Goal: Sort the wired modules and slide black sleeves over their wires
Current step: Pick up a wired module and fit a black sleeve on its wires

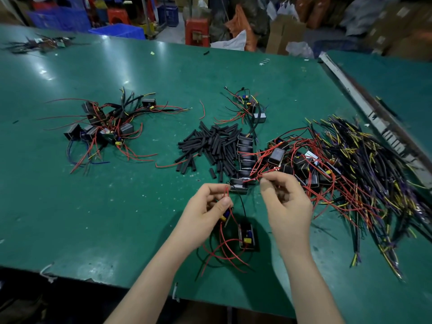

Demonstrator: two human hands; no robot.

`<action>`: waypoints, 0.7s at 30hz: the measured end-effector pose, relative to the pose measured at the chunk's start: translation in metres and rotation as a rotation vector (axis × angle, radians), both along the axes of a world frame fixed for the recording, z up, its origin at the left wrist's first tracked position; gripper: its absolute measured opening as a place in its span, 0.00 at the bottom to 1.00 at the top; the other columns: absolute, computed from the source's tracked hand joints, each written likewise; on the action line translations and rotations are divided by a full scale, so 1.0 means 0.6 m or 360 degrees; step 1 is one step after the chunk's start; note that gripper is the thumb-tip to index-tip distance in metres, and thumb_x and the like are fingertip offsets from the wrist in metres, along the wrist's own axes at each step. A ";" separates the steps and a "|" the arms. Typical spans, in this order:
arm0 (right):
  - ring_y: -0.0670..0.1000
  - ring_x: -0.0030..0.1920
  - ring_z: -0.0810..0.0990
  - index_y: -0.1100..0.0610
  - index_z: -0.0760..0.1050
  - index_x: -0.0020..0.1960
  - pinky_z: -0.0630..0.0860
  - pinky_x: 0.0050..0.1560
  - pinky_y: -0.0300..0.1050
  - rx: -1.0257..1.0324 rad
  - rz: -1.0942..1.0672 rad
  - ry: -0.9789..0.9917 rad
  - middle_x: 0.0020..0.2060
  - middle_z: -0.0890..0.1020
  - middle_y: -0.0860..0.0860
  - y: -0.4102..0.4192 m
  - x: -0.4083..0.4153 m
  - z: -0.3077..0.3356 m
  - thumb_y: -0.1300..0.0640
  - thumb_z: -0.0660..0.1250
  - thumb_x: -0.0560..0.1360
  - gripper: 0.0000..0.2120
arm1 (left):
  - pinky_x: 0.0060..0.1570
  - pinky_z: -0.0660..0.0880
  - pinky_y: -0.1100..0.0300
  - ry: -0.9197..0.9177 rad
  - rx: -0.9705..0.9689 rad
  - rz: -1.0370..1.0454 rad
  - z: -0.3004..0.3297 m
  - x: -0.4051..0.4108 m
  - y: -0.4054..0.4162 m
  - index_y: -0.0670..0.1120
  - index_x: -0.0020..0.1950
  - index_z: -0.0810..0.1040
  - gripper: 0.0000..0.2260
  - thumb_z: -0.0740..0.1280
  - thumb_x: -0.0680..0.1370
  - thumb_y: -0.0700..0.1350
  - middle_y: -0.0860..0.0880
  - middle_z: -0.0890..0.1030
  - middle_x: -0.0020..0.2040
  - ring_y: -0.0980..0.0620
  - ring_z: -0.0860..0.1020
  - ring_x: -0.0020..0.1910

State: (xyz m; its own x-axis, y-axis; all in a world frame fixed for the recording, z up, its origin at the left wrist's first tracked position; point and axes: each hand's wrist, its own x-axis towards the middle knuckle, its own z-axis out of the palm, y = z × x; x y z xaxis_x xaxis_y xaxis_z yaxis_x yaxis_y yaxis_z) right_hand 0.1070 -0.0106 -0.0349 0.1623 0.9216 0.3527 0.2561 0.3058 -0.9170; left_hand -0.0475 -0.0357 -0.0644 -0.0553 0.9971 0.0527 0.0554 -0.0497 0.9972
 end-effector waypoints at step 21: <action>0.37 0.36 0.73 0.44 0.77 0.41 0.67 0.42 0.34 -0.0332 0.0562 -0.0371 0.36 0.77 0.41 0.000 -0.009 0.016 0.54 0.67 0.77 0.07 | 0.51 0.73 0.60 0.0298 0.0123 -0.0096 0.023 -0.008 -0.007 0.61 0.58 0.72 0.15 0.64 0.79 0.41 0.56 0.77 0.44 0.55 0.75 0.43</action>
